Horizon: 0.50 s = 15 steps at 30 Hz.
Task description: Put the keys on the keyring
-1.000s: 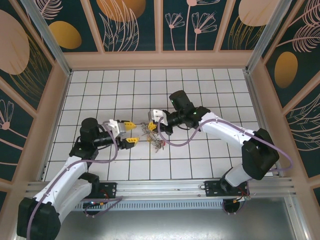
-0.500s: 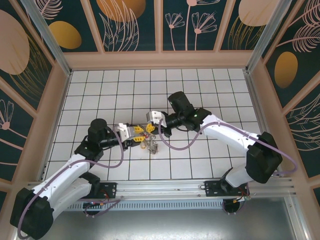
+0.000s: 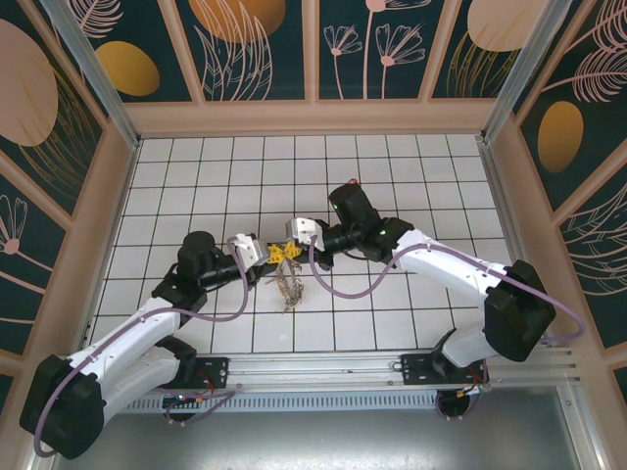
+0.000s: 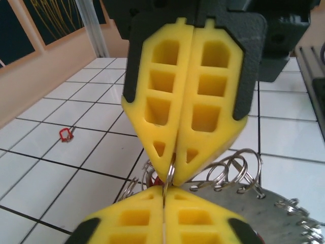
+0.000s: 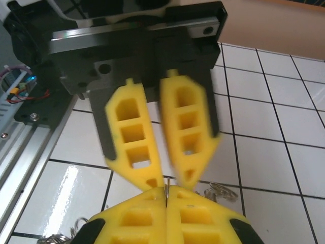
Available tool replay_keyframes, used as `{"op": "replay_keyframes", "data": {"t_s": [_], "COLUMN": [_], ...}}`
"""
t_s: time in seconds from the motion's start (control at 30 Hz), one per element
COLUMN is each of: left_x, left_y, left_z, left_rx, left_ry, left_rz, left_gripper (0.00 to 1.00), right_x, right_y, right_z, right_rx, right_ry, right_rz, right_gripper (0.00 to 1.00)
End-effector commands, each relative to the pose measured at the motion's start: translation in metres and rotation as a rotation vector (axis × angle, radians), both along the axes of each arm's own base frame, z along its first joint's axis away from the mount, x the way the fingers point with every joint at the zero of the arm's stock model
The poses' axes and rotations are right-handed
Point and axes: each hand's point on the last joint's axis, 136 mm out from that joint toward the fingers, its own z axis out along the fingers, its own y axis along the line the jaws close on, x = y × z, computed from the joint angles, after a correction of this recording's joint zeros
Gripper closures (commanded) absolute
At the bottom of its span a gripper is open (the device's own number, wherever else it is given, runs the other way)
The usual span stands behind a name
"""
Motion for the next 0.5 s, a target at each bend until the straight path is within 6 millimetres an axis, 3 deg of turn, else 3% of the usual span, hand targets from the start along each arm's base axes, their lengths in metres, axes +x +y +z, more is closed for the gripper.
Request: {"op": "replay_keyframes", "data": {"t_s": [0.0, 0.17, 0.2, 0.23, 0.33, 0.37, 0.4, 0.47], "left_x": [0.002, -0.004, -0.005, -0.006, -0.012, -0.012, -0.014, -0.018], "left_y": [-0.004, -0.005, -0.006, -0.007, -0.007, -0.005, -0.003, -0.001], "left_z": [0.028, 0.034, 0.033, 0.033, 0.041, 0.046, 0.05, 0.055], "left_rx": [-0.049, -0.076, -0.081, -0.086, -0.11, -0.125, -0.137, -0.153], "left_ry": [-0.068, -0.084, -0.077, -0.07, -0.093, -0.109, -0.132, -0.16], "left_rz": [-0.005, -0.032, -0.041, -0.049, -0.068, -0.059, -0.053, -0.053], "left_gripper": [0.98, 0.92, 0.93, 1.0, 1.0, 1.0, 1.0, 1.0], "right_x": [-0.01, -0.01, -0.009, -0.008, -0.009, -0.009, -0.01, -0.011], "right_y": [0.007, 0.009, 0.009, 0.009, 0.008, 0.006, 0.003, -0.003], "right_z": [0.022, 0.017, 0.017, 0.018, 0.018, 0.017, 0.017, 0.018], "right_rx": [0.077, 0.054, 0.054, 0.058, 0.054, 0.045, 0.036, 0.031], "right_ry": [-0.033, -0.07, -0.073, -0.077, -0.083, -0.087, -0.094, -0.094], "right_rz": [0.036, 0.014, 0.006, 0.003, 0.0, 0.003, 0.009, 0.015], "right_gripper": [1.0, 1.0, 1.0, 1.0, 1.0, 0.85, 0.77, 0.69]}}
